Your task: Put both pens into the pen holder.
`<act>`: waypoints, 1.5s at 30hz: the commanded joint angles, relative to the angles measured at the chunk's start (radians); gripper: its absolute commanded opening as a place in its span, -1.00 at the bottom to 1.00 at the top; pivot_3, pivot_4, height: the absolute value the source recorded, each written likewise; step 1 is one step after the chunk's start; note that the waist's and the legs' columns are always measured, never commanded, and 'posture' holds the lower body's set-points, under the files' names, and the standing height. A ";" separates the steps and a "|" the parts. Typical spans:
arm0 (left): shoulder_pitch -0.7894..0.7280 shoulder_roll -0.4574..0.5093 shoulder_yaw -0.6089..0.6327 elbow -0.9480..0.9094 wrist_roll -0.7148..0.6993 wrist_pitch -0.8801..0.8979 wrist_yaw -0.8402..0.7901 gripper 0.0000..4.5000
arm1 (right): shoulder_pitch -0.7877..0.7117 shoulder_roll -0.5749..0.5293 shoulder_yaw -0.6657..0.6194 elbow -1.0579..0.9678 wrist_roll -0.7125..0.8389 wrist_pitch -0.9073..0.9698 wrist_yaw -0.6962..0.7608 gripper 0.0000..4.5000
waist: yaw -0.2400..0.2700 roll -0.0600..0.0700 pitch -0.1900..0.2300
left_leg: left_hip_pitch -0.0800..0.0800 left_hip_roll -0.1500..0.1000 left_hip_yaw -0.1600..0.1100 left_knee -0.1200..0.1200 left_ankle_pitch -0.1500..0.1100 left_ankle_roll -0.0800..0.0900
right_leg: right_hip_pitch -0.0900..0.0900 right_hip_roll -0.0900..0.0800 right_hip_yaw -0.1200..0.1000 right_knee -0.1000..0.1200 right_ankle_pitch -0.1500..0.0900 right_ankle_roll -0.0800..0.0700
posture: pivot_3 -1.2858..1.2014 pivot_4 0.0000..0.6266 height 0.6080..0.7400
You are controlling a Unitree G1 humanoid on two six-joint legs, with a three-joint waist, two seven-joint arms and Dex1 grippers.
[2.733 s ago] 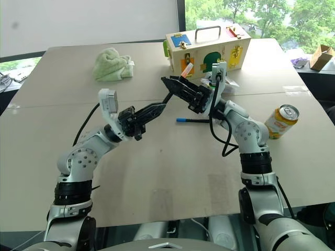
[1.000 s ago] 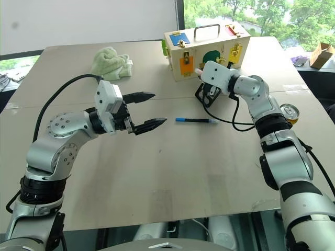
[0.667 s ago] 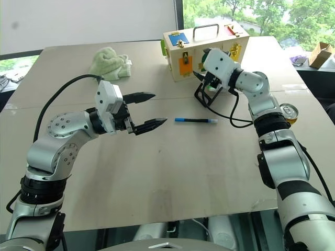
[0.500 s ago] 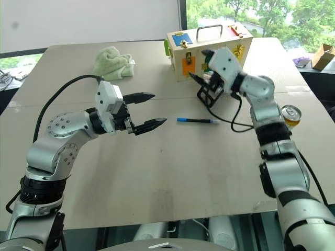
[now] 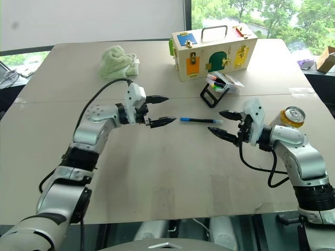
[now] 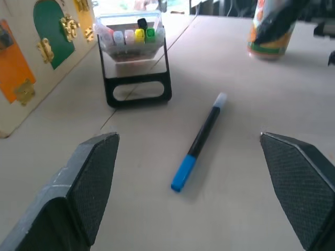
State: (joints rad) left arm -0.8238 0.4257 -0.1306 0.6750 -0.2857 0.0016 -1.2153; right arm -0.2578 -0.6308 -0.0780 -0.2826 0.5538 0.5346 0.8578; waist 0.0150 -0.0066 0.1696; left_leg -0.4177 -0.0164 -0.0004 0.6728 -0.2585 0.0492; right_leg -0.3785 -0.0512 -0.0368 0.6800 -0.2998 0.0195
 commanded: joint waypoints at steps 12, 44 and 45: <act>-0.246 -0.186 -0.106 0.592 0.359 -0.393 0.096 0.76 | 0.339 -0.085 -0.166 -0.283 0.023 0.111 -0.128 0.67 | 0.000 -0.002 0.000 | 0.000 -0.001 0.000 0.000 -0.001 0.002 | 0.000 0.000 0.000 0.000 0.000 0.000 | 0.03 -0.52 1.00; 0.152 -0.282 0.213 -0.305 -0.192 0.284 0.029 -0.98 | 0.042 0.178 -0.082 -0.146 0.217 0.123 -0.265 0.67 | -0.019 -0.003 0.000 | 0.001 0.000 -0.001 0.013 -0.001 0.003 | 0.001 -0.001 0.003 0.013 0.001 0.002 | 0.03 -0.52 1.00; 0.200 -0.275 0.204 -0.398 -0.222 0.345 0.049 -0.98 | 0.010 0.213 -0.084 -0.122 0.236 0.123 -0.278 0.67 | -0.027 -0.003 0.000 | 0.001 0.000 -0.001 0.012 -0.001 0.002 | 0.001 -0.001 0.004 0.012 0.001 0.002 | 0.03 -0.52 1.00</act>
State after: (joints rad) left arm -0.6547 0.1407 0.0804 0.4445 -0.4343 0.2369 -1.1905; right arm -0.2081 -0.4436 -0.1562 -0.4127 0.7478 0.6689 0.5987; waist -0.0118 -0.0095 0.1696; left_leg -0.4166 -0.0161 -0.0014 0.6848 -0.2597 0.0512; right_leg -0.3775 -0.0521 -0.0326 0.6923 -0.2990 0.0215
